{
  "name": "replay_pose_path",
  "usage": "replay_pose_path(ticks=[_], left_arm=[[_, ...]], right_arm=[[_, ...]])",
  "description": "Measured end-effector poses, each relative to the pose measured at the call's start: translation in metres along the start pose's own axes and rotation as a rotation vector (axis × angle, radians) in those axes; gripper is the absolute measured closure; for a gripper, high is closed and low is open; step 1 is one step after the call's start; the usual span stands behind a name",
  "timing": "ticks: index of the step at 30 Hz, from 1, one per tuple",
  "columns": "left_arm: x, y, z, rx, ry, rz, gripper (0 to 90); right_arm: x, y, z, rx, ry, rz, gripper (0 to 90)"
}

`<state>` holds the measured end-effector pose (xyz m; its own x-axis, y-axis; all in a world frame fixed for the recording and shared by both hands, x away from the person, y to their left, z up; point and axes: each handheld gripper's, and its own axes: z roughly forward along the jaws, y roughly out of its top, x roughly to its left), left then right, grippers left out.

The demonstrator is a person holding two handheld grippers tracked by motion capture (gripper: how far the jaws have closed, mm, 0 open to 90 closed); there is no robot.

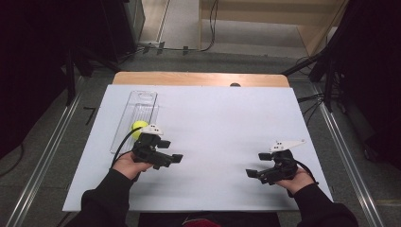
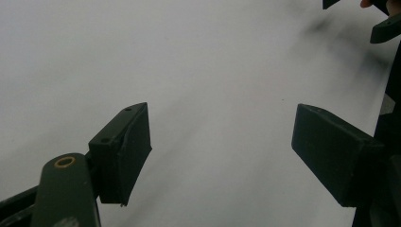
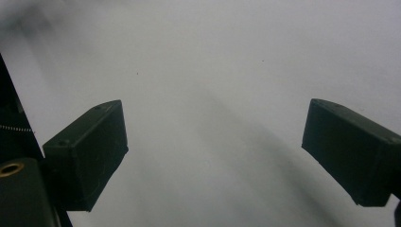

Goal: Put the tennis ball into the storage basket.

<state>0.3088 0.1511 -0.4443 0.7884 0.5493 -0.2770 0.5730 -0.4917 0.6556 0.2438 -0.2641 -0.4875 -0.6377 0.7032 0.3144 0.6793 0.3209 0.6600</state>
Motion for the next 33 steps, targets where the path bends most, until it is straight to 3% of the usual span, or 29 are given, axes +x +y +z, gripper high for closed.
replay_pose_path(ticks=[7,33], left_arm=[[0.001,-0.01,-0.002,0.01,-0.003,-0.024,21.2],[-0.001,-0.036,-0.016,0.038,-0.012,-0.006,21.2]], right_arm=[[0.0,0.0,0.0,0.001,-0.002,-0.001,5.8],[-0.002,-0.001,0.001,0.006,-0.007,0.004,5.8]])
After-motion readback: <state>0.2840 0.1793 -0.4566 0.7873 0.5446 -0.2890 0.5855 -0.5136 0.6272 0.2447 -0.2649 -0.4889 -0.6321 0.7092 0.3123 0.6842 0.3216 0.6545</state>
